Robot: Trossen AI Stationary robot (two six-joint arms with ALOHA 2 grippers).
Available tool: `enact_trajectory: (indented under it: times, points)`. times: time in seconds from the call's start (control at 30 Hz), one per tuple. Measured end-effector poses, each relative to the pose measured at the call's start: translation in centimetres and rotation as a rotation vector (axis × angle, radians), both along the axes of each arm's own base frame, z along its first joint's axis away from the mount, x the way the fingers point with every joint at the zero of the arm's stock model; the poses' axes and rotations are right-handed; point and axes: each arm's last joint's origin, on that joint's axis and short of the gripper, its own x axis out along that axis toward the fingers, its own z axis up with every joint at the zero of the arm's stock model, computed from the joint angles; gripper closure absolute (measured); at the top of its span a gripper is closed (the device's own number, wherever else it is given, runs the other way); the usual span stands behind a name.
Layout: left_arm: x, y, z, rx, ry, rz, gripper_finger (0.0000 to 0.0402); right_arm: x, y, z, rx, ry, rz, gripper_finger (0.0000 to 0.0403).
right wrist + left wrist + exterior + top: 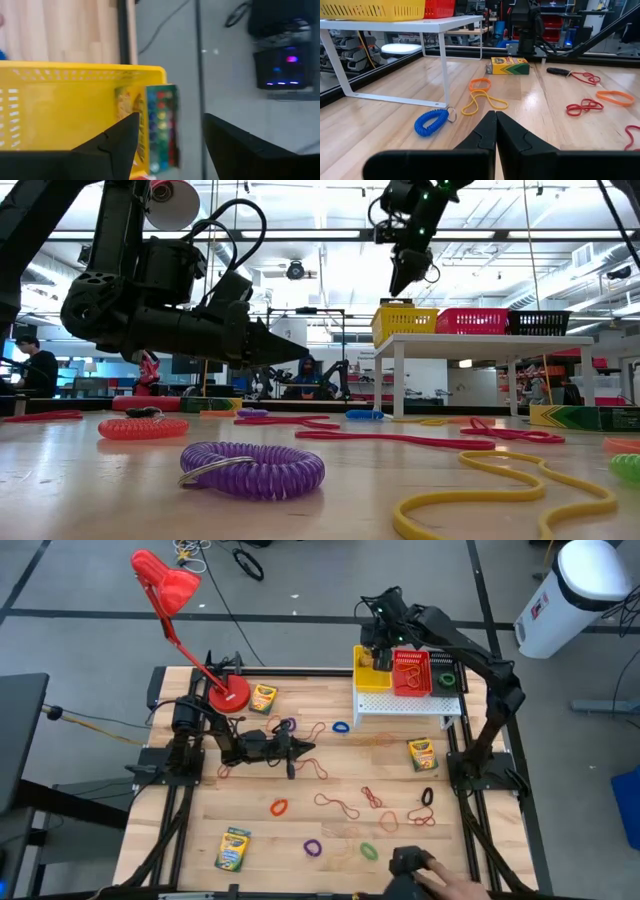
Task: Pick & Place Office Desk Supplies
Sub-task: Put the purple spring keychain on the black basket
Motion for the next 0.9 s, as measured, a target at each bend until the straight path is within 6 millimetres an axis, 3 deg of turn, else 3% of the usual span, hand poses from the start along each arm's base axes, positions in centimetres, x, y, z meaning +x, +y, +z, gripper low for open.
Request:
enact_trajectory:
  times: [0.2, 0.33, 0.47, 0.53, 0.73, 0.9]
  points:
    - [0.0, 0.0, 0.0, -0.003, 0.0, 0.0, 0.0393, -2.1, 3.6, 4.2, -0.159, -0.03, -0.059, 0.019]
    - [0.7, 0.0, 0.4, 0.005, -0.025, 0.0, 0.0393, -4.2, 6.1, 5.5, 0.041, -0.215, -0.056, 0.0257]
    - [2.0, 0.2, 1.2, 0.0, -0.072, 0.001, 0.0393, -4.8, 8.3, 2.7, 0.085, -0.243, -0.009, 0.0364]
    - [2.7, 0.2, 1.4, 0.0, -0.067, -0.01, 0.0393, -5.0, 9.6, 0.5, 0.095, -0.265, 0.018, 0.0391]
    - [2.6, 0.0, 1.3, -0.004, -0.04, -0.03, 0.0395, -5.8, 14.2, -3.5, 0.135, -0.485, 0.141, 0.0394]
    - [1.5, 0.0, 2.6, -0.016, -0.04, -0.012, 0.0396, -6.9, 17.7, -6.4, 0.201, -0.664, 0.227, 0.0394]
